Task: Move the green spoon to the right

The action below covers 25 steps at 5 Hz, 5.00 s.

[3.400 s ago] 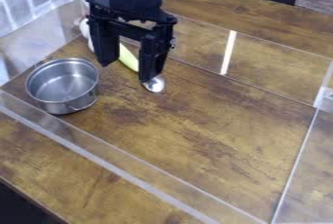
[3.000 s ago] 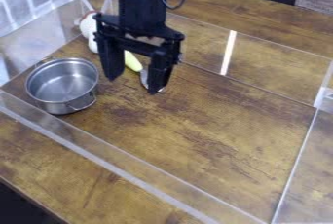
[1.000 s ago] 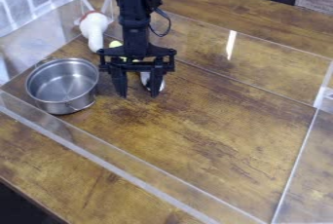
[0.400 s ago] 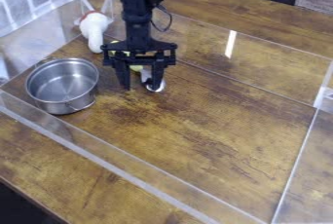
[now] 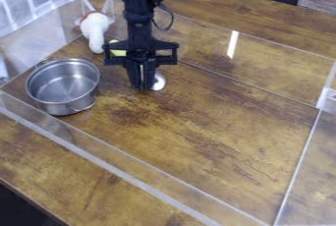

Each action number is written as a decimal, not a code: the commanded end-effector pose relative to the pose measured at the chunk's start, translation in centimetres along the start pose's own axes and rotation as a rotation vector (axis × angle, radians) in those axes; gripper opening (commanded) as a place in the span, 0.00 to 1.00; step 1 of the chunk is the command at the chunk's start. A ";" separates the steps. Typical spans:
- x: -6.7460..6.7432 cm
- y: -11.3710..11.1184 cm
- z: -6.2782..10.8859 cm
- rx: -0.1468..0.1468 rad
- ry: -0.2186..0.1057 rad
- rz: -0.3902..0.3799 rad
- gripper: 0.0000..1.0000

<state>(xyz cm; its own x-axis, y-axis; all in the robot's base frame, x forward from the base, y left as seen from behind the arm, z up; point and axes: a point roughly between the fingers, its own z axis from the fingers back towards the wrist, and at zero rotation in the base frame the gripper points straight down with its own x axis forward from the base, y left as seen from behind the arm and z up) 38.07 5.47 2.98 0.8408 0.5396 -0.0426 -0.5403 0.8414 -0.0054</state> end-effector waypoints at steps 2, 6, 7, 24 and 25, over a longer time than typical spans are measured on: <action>2.0 0.6 2.5 -0.034 -0.057 0.048 1.00; 2.4 -0.1 11.3 -0.125 -0.090 0.045 0.00; 1.3 -0.6 14.1 -0.150 -0.120 0.008 0.00; 1.2 -1.7 12.3 -0.149 -0.153 0.253 1.00; 1.2 -1.4 10.8 -0.134 -0.153 0.396 1.00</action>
<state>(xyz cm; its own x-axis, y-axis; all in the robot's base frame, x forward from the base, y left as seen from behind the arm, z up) 40.14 5.48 10.83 0.5583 0.8292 0.0262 -0.8244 0.5580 -0.0951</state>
